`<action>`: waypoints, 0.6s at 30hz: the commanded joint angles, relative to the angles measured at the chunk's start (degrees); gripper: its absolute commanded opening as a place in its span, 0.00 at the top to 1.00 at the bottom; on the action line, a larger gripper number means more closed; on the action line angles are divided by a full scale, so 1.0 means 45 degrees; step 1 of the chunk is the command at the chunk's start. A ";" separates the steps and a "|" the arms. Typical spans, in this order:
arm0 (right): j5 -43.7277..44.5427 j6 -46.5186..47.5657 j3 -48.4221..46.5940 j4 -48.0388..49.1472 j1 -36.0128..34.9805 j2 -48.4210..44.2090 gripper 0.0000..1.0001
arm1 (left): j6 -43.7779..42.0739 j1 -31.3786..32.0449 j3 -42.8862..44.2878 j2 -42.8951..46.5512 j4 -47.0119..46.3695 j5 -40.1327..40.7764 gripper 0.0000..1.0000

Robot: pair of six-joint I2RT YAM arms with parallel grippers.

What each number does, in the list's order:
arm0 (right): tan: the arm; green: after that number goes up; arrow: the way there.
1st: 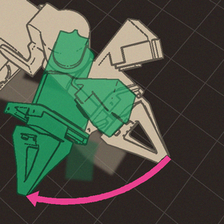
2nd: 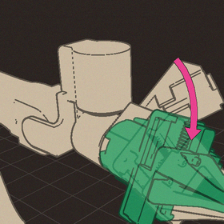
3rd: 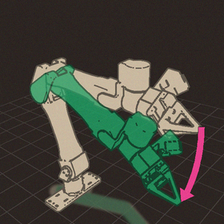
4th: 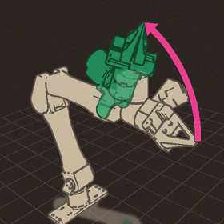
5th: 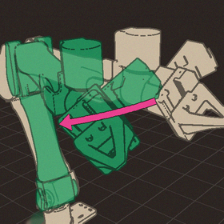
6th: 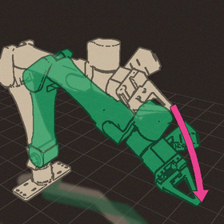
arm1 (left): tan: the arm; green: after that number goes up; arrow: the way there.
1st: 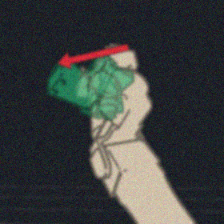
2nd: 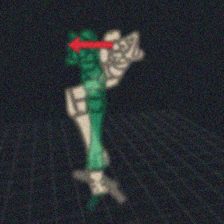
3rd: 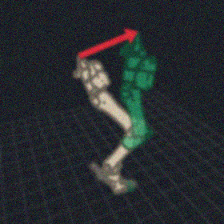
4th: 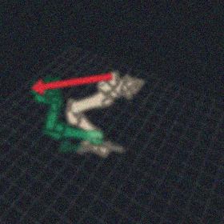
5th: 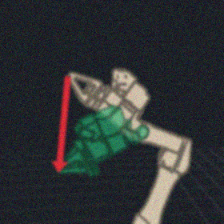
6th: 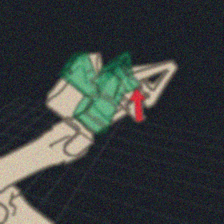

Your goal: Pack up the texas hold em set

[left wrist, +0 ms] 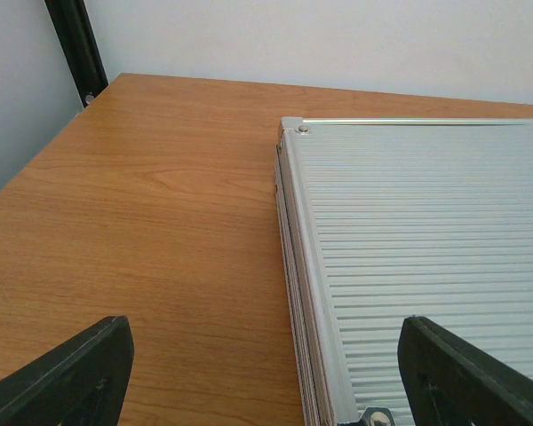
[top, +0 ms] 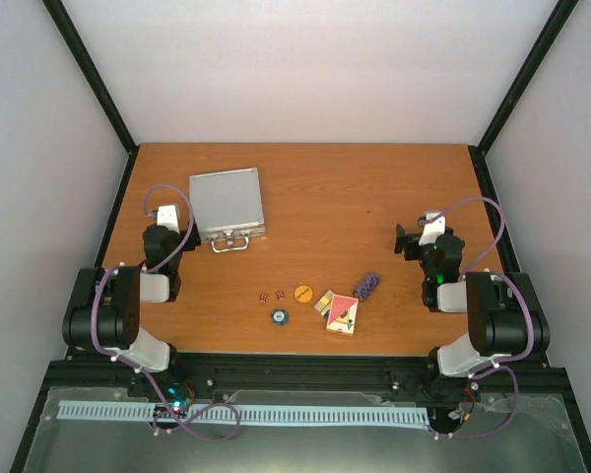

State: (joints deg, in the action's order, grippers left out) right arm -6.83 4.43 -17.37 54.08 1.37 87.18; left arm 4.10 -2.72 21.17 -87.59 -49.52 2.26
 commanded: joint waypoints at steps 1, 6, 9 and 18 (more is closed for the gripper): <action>0.0190 -0.0085 -0.0149 0.0829 0.0095 0.0004 0.00 | -0.0246 0.0068 0.0281 0.0106 -0.0283 -0.0131 0.00; 0.0190 -0.0085 -0.0145 0.0813 0.0106 0.0013 0.00 | -0.0247 0.0077 0.0233 0.0151 -0.0366 -0.0110 0.00; 0.0197 -0.0083 -0.0159 0.0830 0.0106 0.0005 0.00 | 0.0061 0.0077 0.0642 0.0494 0.0662 0.0555 0.00; 0.0198 -0.0085 -0.0156 0.0817 0.0107 0.0003 0.00 | -0.0498 0.0072 0.3030 0.2539 0.6448 0.0325 0.00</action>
State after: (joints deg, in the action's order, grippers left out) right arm -6.83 4.43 -17.37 54.08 1.39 87.18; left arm 4.05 -2.72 30.44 -81.54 -32.40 5.30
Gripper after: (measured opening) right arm 1.000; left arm 0.997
